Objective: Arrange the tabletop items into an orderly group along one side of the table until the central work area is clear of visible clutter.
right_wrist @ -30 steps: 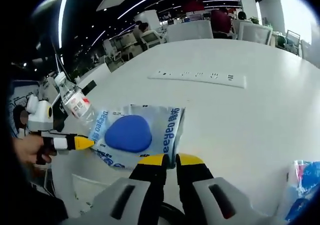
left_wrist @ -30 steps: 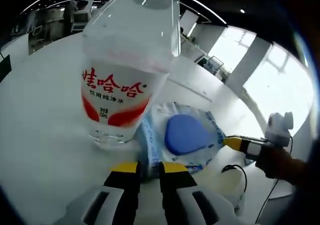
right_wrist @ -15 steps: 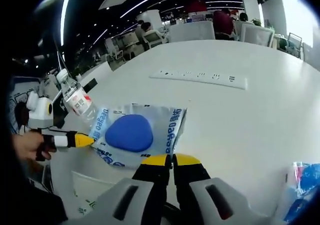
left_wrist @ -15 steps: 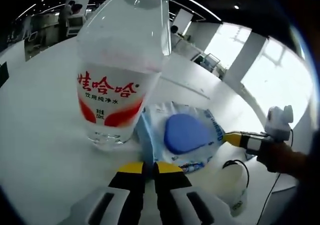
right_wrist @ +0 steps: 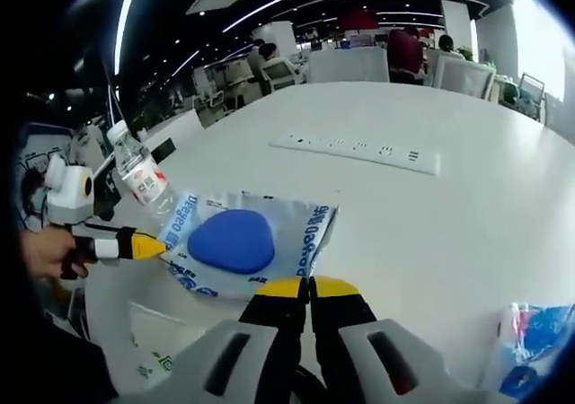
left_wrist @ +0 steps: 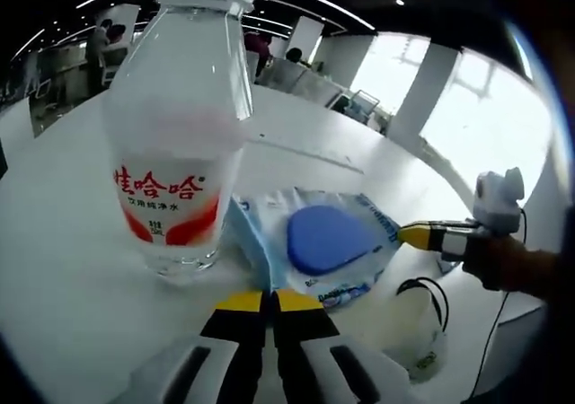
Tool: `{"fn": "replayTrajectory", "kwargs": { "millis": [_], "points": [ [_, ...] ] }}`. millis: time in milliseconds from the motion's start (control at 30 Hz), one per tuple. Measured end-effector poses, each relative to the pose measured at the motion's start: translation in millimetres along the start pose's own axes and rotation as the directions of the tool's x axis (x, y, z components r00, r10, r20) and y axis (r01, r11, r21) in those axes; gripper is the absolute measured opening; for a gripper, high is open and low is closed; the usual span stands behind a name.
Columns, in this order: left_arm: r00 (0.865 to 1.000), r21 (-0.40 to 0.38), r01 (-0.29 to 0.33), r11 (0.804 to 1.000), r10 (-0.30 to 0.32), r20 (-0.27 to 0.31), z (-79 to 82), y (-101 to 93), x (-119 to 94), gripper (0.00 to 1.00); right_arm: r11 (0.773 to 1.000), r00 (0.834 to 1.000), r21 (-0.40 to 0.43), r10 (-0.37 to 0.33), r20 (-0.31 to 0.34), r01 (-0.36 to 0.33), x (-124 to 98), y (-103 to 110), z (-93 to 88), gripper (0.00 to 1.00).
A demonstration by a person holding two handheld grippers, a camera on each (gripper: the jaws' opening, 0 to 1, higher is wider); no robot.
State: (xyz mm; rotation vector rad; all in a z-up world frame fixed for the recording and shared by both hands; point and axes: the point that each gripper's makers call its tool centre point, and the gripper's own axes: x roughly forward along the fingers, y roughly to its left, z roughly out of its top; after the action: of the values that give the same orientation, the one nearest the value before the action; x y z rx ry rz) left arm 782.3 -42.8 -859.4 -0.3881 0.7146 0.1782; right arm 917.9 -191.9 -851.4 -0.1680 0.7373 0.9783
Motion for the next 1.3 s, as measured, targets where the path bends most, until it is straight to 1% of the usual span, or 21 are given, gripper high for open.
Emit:
{"fn": "replayTrajectory", "kwargs": {
  "millis": [167, 400, 533, 600, 667, 933, 1067, 1167, 1300],
  "points": [
    [1.000, 0.008, 0.003, 1.000, -0.003, 0.012, 4.6, -3.0, -3, 0.00, 1.000, 1.000, -0.002, -0.007, 0.015, 0.007, -4, -1, 2.8, 0.00],
    [0.999, 0.026, 0.015, 1.000, -0.016, 0.037, 16.8, -11.4, -7, 0.00, 1.000, 0.998, 0.006, -0.024, 0.049, 0.024, -15, -5, 9.7, 0.00],
    [0.998, 0.042, 0.023, 0.999, -0.025, 0.050, 23.4, -20.0, -11, 0.00, 0.999, 0.997, 0.011, -0.038, 0.074, 0.038, -23, -8, 14.2, 0.00],
    [0.998, 0.056, 0.028, 0.998, -0.031, 0.055, 26.6, -27.5, -17, 0.00, 0.999, 0.995, 0.015, -0.047, 0.083, 0.046, -30, -10, 15.6, 0.00],
    [0.998, 0.068, 0.036, 0.997, -0.040, 0.056, 29.0, -31.9, -18, 0.00, 0.998, 0.994, 0.022, -0.054, 0.090, 0.052, -34, -13, 14.7, 0.00],
    [0.996, 0.101, 0.064, 0.993, -0.070, 0.050, 31.6, -47.7, -16, 0.00, 0.996, 0.991, 0.043, -0.085, 0.107, 0.080, -48, -23, 10.5, 0.00],
    [0.995, 0.116, 0.084, 0.990, -0.090, 0.050, 33.9, -59.2, -16, 0.00, 0.993, 0.988, 0.057, -0.105, 0.115, 0.099, -56, -31, 7.8, 0.00],
    [0.993, 0.128, 0.098, 0.987, -0.104, 0.046, 35.5, -62.9, -9, 0.00, 0.991, 0.985, 0.068, -0.120, 0.123, 0.113, -64, -36, 5.6, 0.00],
    [0.992, 0.144, 0.114, 0.983, -0.120, 0.038, 35.9, -67.6, -1, 0.00, 0.989, 0.983, 0.079, -0.137, 0.126, 0.127, -68, -44, 3.0, 0.00]
  ]
}}
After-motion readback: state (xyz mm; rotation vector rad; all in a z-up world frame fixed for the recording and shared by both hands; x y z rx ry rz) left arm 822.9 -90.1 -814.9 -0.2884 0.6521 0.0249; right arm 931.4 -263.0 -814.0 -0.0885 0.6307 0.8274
